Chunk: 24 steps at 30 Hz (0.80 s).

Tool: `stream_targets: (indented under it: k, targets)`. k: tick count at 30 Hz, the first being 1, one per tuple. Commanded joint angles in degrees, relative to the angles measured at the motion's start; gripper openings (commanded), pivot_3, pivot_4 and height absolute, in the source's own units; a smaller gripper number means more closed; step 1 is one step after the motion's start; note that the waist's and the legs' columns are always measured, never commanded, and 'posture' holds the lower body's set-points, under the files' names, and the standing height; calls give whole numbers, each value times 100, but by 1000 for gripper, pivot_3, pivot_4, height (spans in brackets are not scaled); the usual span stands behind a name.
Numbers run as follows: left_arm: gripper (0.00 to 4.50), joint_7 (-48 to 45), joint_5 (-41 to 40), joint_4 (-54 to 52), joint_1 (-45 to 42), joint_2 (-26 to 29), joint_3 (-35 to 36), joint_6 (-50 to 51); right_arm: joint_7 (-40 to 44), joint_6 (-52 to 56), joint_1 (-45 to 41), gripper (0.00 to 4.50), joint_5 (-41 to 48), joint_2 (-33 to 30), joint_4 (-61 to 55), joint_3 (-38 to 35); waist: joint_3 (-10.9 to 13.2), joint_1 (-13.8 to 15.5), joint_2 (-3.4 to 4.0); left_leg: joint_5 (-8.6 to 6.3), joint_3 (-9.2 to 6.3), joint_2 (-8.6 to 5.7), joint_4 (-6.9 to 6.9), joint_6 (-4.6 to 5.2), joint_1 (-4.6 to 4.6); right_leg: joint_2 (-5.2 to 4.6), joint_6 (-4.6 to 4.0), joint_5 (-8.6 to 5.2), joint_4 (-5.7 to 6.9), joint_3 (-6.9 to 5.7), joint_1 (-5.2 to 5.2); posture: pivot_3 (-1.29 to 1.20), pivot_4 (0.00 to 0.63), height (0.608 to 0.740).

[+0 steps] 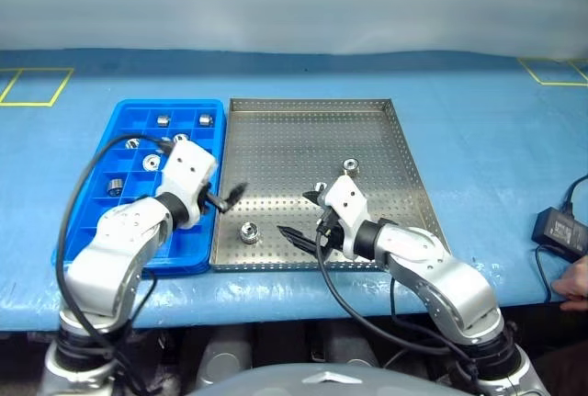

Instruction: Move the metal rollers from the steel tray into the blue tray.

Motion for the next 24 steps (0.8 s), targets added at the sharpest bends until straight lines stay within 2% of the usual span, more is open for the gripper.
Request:
stream_targets:
  k: [1,5,9,17,24]
  targets:
    - [4380,-1026,-395,307,-419,697,-606,-93,-125,22,71,4500,62,39,-280,-144,2,-18,2,0,3,1,0,0,1,-1,1,-1,2,0,-2,73,150,740]
    - [4380,-1822,-304,803,-1018,1345,-1400,-525,-280,22,193,4500,54,131,-360,-123,3,-48,1,0,8,0,-1,0,-1,0,17,-10,-2,2,-3,41,150,740]
    - [4380,-2532,-107,1290,-1541,1677,-2103,-974,-436,22,312,4500,38,235,-434,-114,3,-87,1,-1,15,-2,-4,1,-4,-1,18,-10,-4,3,-8,12,150,740]
    - [4380,-2974,712,2070,-2006,1658,-3033,-1761,-658,11,492,4500,15,342,-547,-117,3,-188,1,-2,26,-7,-2,3,-6,2,32,-16,-4,12,-12,-38,150,740]
    - [4380,-3091,1032,2195,-1938,1516,-3141,-2036,-751,24,585,4500,9,328,-628,-138,3,-274,1,-3,28,-3,1,4,-7,2,37,-14,-3,16,-12,-51,150,740]
